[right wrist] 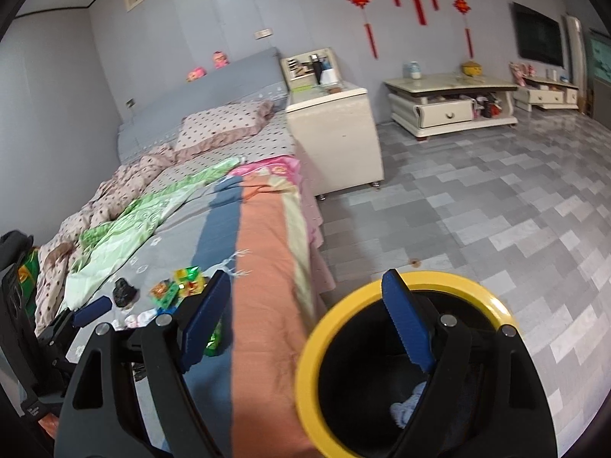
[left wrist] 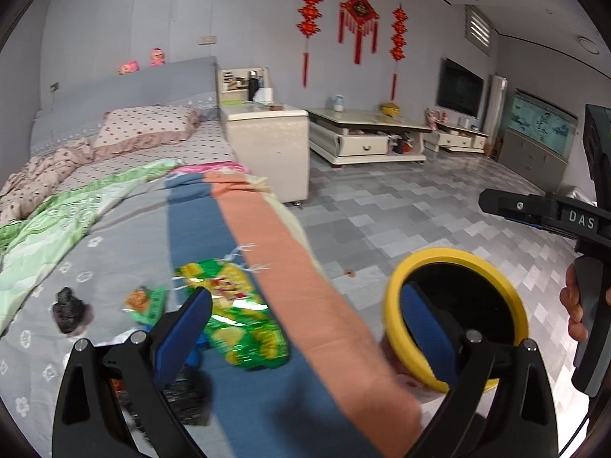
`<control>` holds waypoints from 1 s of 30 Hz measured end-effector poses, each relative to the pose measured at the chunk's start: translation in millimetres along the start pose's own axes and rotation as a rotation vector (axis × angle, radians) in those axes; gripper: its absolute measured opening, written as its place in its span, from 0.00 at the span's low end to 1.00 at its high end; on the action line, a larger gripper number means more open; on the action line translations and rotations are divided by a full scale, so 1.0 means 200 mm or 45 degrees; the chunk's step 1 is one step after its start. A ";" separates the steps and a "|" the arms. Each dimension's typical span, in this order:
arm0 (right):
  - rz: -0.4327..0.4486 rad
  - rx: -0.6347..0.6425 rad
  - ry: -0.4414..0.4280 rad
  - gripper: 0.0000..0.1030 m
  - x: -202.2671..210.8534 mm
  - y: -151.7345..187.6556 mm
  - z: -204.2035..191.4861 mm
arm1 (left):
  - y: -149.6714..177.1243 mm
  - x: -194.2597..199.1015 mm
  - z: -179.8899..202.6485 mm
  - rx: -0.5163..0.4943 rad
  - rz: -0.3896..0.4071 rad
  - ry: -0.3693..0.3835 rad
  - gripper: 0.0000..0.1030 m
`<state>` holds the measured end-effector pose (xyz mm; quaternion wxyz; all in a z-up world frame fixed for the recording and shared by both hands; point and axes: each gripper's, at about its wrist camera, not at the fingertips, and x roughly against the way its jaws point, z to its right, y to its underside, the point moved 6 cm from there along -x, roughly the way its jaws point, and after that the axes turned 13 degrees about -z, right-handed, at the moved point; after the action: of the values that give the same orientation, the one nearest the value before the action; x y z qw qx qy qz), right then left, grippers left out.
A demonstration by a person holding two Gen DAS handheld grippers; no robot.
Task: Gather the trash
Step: 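Move both tools back over the trash on the bed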
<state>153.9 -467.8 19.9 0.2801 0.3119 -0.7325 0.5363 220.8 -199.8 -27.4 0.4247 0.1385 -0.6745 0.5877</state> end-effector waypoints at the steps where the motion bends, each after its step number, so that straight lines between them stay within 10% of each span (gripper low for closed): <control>1: -0.006 0.016 -0.009 0.76 -0.02 0.00 -0.04 | 0.00 0.01 -0.03 0.008 0.001 -0.008 0.92; 30: -0.222 0.273 -0.076 0.76 -0.61 0.13 -0.81 | 0.61 0.22 -1.03 0.266 -0.131 -0.335 0.92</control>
<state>226.2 -287.5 -43.8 0.2690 0.4183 -0.6491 0.5757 195.9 33.9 -87.6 0.3457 0.2919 -0.6516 0.6089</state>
